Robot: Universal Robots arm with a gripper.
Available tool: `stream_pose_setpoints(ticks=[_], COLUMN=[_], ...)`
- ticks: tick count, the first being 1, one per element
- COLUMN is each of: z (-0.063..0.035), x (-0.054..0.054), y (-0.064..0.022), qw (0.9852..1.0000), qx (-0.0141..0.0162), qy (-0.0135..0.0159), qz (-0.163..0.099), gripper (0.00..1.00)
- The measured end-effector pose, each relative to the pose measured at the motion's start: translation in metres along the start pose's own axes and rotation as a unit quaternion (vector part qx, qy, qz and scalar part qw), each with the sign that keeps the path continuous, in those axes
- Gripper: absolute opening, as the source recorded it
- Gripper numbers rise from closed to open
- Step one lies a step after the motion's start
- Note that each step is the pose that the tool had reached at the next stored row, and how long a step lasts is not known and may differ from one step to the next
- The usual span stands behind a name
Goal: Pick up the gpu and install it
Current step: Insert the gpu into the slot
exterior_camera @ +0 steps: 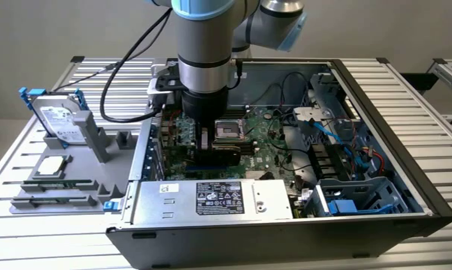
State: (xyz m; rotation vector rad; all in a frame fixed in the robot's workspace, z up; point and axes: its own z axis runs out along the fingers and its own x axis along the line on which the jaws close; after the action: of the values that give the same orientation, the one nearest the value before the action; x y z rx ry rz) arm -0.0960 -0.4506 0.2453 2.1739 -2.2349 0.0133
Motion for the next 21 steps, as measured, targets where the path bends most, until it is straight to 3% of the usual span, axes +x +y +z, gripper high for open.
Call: stream_pose_setpoints(ticks=[11, 13, 16, 17, 18, 19, 21], z=[0.0017, 0.0021, 0.0025, 0.0026, 0.0036, 0.0038, 0.0028], x=[-0.0027, -0.0033, -0.0032, -0.0029, -0.0021, -0.0017, -0.0011], y=[0.0008, 0.0016, 0.0033, 0.0028, -0.0002, -0.0015, -0.0017], qw=[1.0, 1.0, 1.0, 1.0, 0.9997, 0.9995, 0.9995], qx=[0.0, 0.0015, 0.0056, 0.0087, 0.0237, 0.0285, 0.0281], qy=[0.0003, 0.0007, 0.0027, 0.0042, 0.0097, 0.0121, 0.0135], qz=[0.0, 0.0, -0.001, -0.001, -0.001, -0.001, -0.001], gripper=[0.27, 0.27, 0.27, 0.27, 0.27, 0.27, 0.27])
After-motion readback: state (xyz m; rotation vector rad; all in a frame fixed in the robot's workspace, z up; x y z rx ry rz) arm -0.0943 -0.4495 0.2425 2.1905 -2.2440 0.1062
